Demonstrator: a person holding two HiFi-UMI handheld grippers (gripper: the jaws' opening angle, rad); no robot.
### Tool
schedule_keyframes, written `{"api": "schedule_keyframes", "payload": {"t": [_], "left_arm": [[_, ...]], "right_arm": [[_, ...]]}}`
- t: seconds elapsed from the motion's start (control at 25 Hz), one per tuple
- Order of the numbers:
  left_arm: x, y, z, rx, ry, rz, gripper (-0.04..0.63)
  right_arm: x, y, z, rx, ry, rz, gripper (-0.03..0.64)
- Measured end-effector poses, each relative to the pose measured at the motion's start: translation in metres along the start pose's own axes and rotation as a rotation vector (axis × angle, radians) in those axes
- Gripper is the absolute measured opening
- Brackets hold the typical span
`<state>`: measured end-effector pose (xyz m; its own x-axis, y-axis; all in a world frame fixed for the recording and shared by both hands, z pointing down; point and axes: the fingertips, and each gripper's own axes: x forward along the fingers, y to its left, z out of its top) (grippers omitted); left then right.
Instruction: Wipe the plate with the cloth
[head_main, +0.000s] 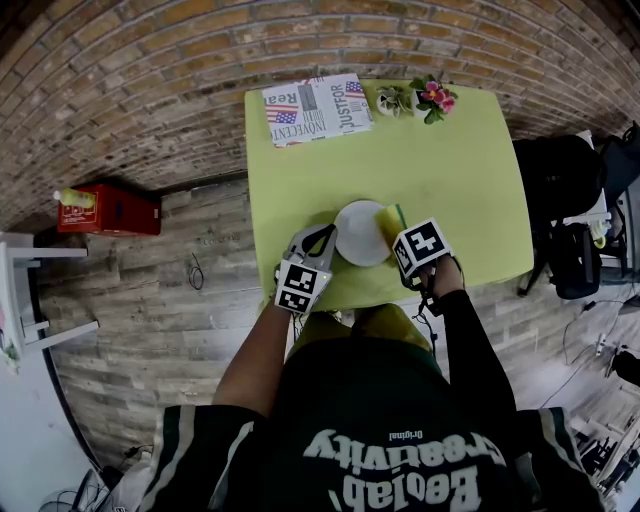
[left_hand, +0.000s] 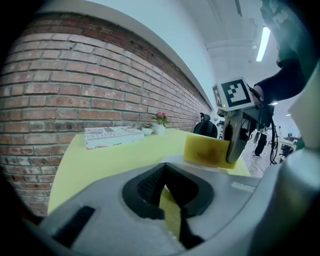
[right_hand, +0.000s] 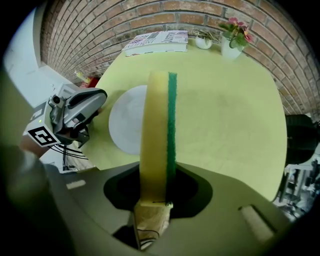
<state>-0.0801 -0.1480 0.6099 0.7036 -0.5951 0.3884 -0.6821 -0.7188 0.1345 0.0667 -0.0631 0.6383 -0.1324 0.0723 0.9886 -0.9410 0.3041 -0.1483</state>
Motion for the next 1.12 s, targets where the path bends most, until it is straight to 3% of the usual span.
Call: {"api": "schedule_keyframes", "payload": {"t": [0.28, 0.6, 0.8, 1.12], "left_arm": [[0.001, -0.001, -0.002, 0.028, 0.015, 0.007, 0.008], [0.004, 0.001, -0.001, -0.004, 0.019, 0.028, 0.008], [0.006, 0.004, -0.002, -0.004, 0.040, 0.065, 0.008], [0.007, 0.015, -0.008, -0.069, 0.075, 0.142, 0.008]], "right_arm": [[-0.001, -0.016, -0.005, 0.049, -0.023, -0.025, 0.135], [0.000, -0.021, -0.009, 0.066, -0.046, -0.009, 0.135], [-0.004, -0.016, -0.005, 0.032, -0.056, 0.019, 0.135], [-0.008, 0.021, 0.010, -0.101, -0.044, 0.151, 0.136]]}}
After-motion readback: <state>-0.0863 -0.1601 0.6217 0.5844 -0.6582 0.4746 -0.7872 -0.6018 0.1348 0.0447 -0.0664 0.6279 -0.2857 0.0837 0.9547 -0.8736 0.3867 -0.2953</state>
